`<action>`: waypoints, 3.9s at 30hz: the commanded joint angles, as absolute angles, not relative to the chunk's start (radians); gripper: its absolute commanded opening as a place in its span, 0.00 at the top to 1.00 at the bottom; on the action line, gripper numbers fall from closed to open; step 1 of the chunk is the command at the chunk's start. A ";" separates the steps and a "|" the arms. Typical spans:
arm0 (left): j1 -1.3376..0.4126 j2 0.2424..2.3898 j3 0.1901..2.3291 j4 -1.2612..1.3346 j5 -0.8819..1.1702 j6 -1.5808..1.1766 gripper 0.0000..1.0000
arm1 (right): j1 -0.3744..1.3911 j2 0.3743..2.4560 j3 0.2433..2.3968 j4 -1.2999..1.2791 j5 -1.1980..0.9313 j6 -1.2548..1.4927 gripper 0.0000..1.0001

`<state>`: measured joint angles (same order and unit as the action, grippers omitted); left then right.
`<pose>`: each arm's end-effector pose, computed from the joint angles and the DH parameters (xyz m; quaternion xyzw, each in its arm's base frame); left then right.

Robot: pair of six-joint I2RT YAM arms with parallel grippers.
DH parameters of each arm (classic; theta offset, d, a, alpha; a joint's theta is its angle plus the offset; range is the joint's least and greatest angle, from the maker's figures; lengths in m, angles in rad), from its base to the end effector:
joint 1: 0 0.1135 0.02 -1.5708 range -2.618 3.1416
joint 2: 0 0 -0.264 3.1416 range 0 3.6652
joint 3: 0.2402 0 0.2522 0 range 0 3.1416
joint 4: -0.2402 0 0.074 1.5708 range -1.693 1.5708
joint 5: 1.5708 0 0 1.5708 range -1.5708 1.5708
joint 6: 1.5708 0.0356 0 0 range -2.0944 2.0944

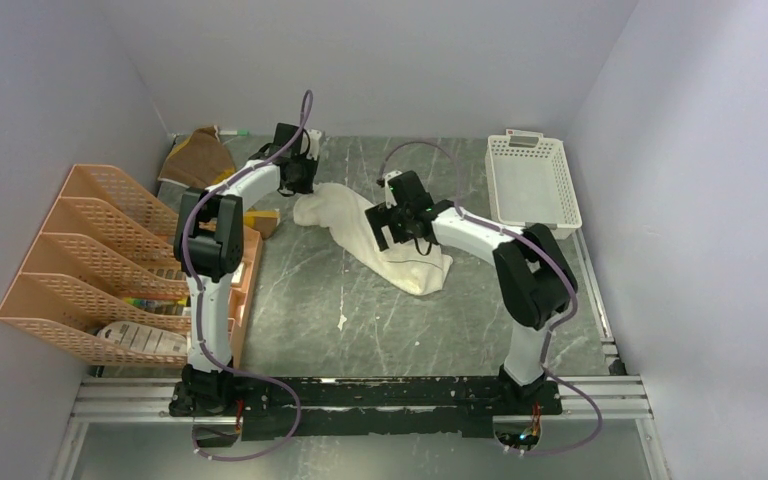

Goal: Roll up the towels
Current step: Flatten out the towel at the center of the board.

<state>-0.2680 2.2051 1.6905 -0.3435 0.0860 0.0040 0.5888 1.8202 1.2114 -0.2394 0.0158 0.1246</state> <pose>0.4725 -0.1329 0.1750 0.1418 0.9256 -0.0858 0.3402 0.3271 0.2177 0.1963 -0.2124 0.9110 0.1165 0.3338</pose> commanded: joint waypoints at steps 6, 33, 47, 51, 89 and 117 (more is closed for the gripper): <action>-0.254 2.195 1.705 -0.347 0.110 0.019 0.93 | 0.618 1.942 1.329 -0.319 0.101 0.011 0.17; -0.233 2.210 1.732 -0.381 0.134 0.025 0.93 | 0.718 2.079 1.432 -0.348 0.145 -0.089 0.61; -0.175 2.144 1.724 -0.414 0.150 0.028 0.93 | 0.586 1.851 1.412 -0.417 0.123 -0.005 1.00; -0.124 2.061 1.699 -0.409 0.184 0.002 0.93 | 0.509 1.673 1.373 -0.398 0.122 0.044 1.00; 0.022 1.013 1.025 -0.281 0.477 -0.152 0.93 | 0.284 1.027 1.186 -0.343 0.259 0.334 1.00; 0.115 2.394 2.015 -0.176 0.625 -0.074 0.32 | 0.062 2.233 1.880 -0.098 -0.138 0.204 0.23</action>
